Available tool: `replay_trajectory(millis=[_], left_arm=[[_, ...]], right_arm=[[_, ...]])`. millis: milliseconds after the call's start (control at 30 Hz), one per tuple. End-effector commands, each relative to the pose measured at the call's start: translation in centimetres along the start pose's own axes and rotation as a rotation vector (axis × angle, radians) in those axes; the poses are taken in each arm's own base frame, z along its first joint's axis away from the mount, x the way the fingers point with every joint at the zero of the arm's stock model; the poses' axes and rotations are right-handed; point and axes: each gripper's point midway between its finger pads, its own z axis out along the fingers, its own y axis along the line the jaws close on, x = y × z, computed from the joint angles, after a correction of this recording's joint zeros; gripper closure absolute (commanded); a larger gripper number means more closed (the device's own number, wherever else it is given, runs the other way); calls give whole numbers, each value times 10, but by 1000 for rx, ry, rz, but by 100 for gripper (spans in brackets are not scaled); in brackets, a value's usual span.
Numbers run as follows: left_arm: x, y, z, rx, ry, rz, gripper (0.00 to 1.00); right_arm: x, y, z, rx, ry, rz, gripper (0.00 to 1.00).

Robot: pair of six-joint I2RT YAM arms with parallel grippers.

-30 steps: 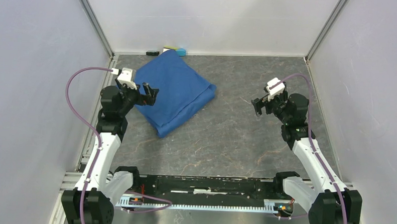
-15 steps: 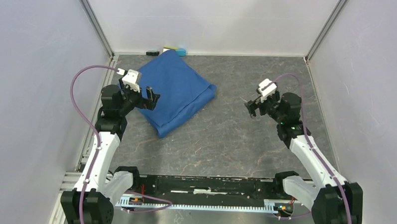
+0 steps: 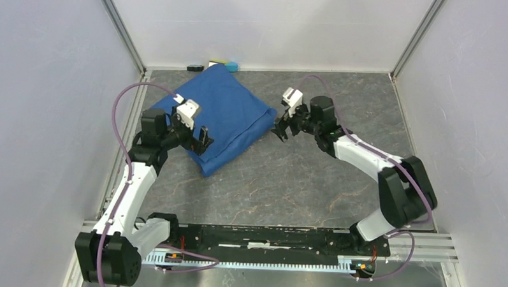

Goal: Open and lay out the surgical kit
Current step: Open the surgical kit at the center of the board.

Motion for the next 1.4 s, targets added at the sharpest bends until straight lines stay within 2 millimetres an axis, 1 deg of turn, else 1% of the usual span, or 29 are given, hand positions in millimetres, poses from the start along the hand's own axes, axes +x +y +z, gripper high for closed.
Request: replay_trajectory(millis=[0, 100, 133, 233, 367, 467, 633, 733, 767, 900, 1033, 1100, 1233, 1367], left_arm=[[13, -19, 0, 101, 102, 144, 0], [20, -20, 0, 102, 124, 145, 0], [21, -21, -1, 103, 130, 141, 0], [25, -22, -3, 109, 155, 137, 0], [38, -30, -16, 153, 245, 182, 0], [53, -36, -31, 183, 335, 224, 0], [83, -40, -48, 229, 478, 379, 0], [93, -35, -47, 250, 534, 501, 0], [94, -33, -46, 257, 542, 537, 0], [92, -32, -38, 299, 554, 659, 0], [91, -23, -23, 281, 562, 782, 0], [93, -19, -15, 274, 567, 843, 0], [106, -16, -1, 265, 582, 957, 0], [120, -16, 9, 253, 589, 1032, 7]], right_arm=[[-14, 8, 30, -72, -49, 29, 1], [-4, 6, 47, -91, -21, 25, 1], [0, 7, 52, -105, -10, 21, 5], [10, 7, 66, -148, 23, 5, 7], [23, 9, 78, -201, 71, -34, 10], [30, 7, 79, -203, 95, -76, 12], [38, 10, 69, -220, 127, -129, 11], [38, 12, 61, -226, 147, -143, 11], [41, 14, 57, -231, 167, -140, 10], [47, 17, 45, -238, 212, -139, 10], [56, 21, 31, -237, 250, -149, 10], [59, 22, 24, -233, 264, -154, 10], [63, 24, 13, -216, 280, -158, 10], [67, 26, 2, -206, 296, -161, 10]])
